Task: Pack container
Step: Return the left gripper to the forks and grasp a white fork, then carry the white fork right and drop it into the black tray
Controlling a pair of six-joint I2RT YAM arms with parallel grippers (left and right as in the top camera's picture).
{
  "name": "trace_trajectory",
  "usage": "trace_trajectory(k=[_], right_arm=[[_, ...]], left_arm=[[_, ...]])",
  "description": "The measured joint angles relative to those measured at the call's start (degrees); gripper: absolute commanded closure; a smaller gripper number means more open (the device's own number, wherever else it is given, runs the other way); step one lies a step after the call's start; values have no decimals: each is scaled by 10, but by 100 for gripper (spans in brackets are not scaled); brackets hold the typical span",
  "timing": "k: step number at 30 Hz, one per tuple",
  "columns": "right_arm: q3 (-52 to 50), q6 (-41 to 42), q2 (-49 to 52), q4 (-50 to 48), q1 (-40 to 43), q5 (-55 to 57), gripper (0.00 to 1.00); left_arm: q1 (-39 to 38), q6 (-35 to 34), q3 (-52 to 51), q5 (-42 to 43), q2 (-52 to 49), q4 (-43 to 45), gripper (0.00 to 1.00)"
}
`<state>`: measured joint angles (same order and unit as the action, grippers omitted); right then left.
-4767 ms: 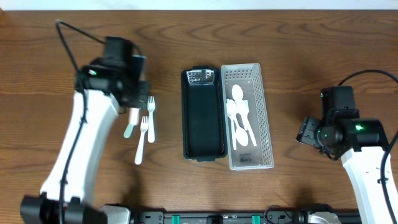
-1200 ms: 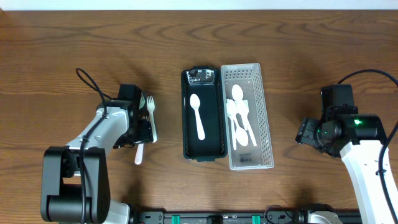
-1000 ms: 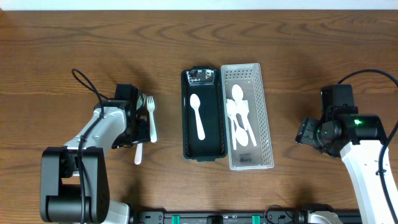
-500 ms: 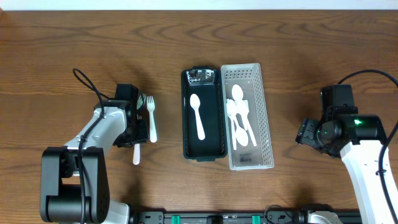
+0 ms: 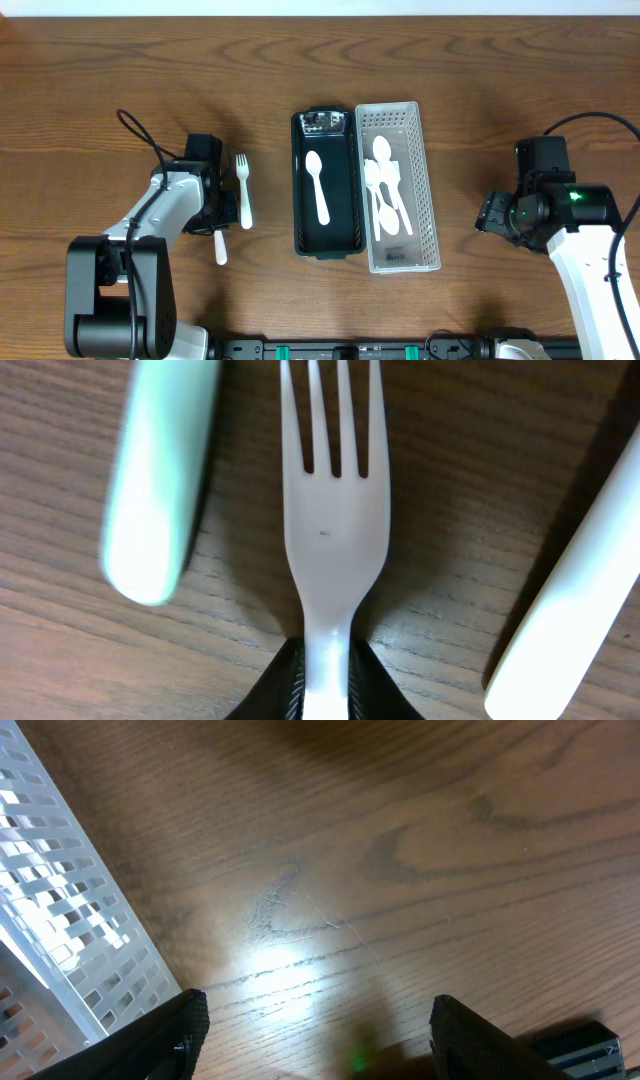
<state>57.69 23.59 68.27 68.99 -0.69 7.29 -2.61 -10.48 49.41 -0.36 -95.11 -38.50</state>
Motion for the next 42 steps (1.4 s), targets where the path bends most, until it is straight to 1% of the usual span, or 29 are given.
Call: trace_trajectory(k=[3, 7, 13, 17, 20, 25, 29, 35, 38, 42], right_arm=[[0, 0, 0, 1, 0, 0, 26], [0, 0, 0, 2, 0, 0, 26], [0, 0, 0, 2, 0, 0, 26], [0, 0, 0, 2, 0, 0, 26], [0, 0, 0, 2, 0, 0, 26], [0, 0, 0, 2, 0, 0, 26], [0, 0, 0, 2, 0, 0, 26], [0, 0, 0, 1, 0, 0, 26], [0, 0, 0, 1, 0, 0, 26], [0, 0, 0, 2, 0, 0, 26]], left_arm=[[0, 0, 0, 0, 0, 0, 90], [0, 0, 0, 0, 0, 0, 94], [0, 0, 1, 0, 0, -5, 94], [-5, 0, 25, 0, 2, -61, 94], [-24, 3, 76, 0, 16, -102, 94], [-91, 5, 200, 0, 68, -161, 94], [-163, -2, 272, 0, 91, -162, 94], [-263, -48, 280, 0, 77, -101, 94], [-303, -74, 280, 2, 42, -76, 94], [-335, -91, 280, 2, -17, -66, 94]])
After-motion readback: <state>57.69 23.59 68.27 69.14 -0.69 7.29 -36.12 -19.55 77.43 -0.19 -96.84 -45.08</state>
